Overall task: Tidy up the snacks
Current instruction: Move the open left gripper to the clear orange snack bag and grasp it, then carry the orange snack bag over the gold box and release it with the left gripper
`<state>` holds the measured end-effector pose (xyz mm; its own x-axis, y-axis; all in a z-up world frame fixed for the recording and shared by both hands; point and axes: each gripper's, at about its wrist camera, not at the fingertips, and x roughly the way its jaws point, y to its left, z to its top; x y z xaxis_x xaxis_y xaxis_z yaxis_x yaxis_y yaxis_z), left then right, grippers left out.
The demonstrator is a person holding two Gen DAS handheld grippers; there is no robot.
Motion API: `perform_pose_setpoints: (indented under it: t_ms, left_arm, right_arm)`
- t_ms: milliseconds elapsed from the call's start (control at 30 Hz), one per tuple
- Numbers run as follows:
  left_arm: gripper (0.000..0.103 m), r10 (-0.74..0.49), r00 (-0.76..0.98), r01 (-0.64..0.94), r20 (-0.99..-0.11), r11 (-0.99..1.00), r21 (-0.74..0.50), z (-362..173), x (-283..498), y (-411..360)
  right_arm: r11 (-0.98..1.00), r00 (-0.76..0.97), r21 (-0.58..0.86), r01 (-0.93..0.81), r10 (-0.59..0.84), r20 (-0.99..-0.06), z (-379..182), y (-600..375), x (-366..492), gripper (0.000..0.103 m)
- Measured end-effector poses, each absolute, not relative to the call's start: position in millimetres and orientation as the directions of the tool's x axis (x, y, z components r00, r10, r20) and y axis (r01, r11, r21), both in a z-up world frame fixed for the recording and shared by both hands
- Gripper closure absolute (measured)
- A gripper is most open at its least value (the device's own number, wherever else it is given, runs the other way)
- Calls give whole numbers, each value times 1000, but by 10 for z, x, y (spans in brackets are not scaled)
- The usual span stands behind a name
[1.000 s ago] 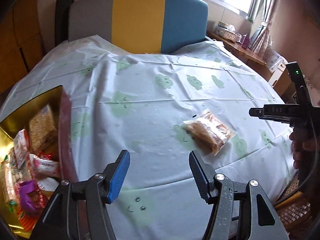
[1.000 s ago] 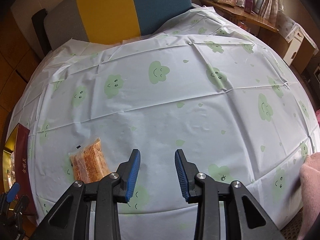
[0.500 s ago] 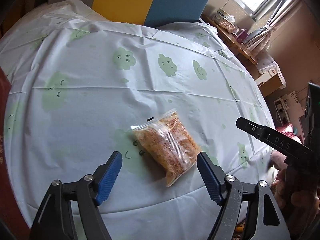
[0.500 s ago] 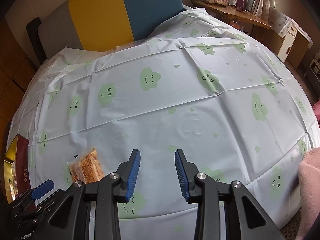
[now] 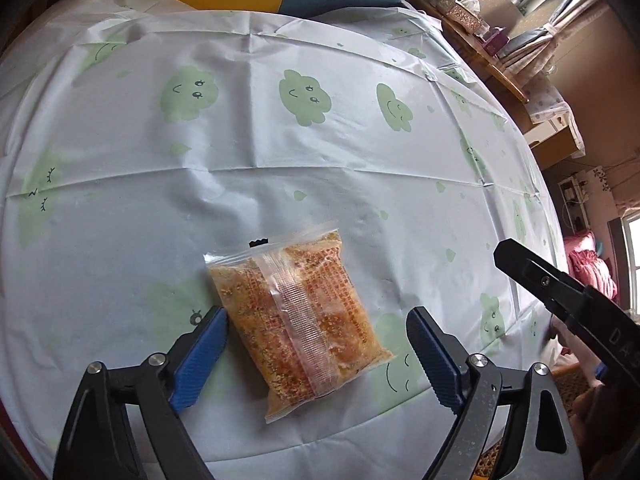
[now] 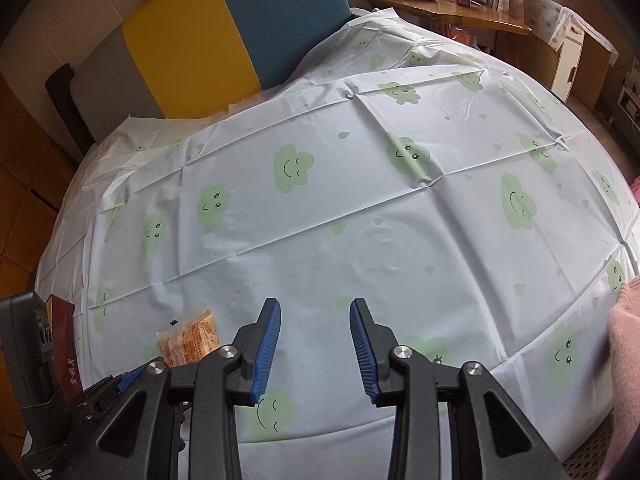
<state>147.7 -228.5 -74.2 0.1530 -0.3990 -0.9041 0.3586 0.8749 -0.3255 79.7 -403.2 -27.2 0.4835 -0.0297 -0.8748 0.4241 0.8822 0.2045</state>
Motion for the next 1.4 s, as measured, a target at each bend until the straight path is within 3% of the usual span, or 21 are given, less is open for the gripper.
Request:
perform_pose_setpoints:
  t_ms: [100,167,233,267,533,833,1400]
  left_arm:
    - [12,-356,173,397,-918,879,-266,-753,1447,-2376]
    - [21,-325,213,430,-922,878,-210,-758,1399,-2395]
    - [41,-282,265,469,-922,873,-132,-752,1342,-2397]
    - [43,-285,283,487,-916,865,-119,-736,1315,-2382]
    - [43,-280,424,475,-861,879,-52,-616,1141,-1865]
    - [43,-212,537,368,-817,930,1,-713,954,-1092]
    - [39,-217,636,367,-741,929,42,-872,816,-1125]
  right_arm:
    - [882,484,208,423,-26,-875,-273,-4030,795,67]
    - [882,479,207,423,-25,-877,-282,-4033,797,67]
    - [884,477,204,420,-24,-879,-286,-4029,798,66]
    - [885,475,204,419,-22,-879,-290,-4026,799,66]
    - [897,460,198,395,-7,-888,-327,-3979,821,66]
    - [963,428,153,224,44,-903,-400,-3594,920,67]
    - [993,312,58,106,22,-950,-654,-3324,986,67]
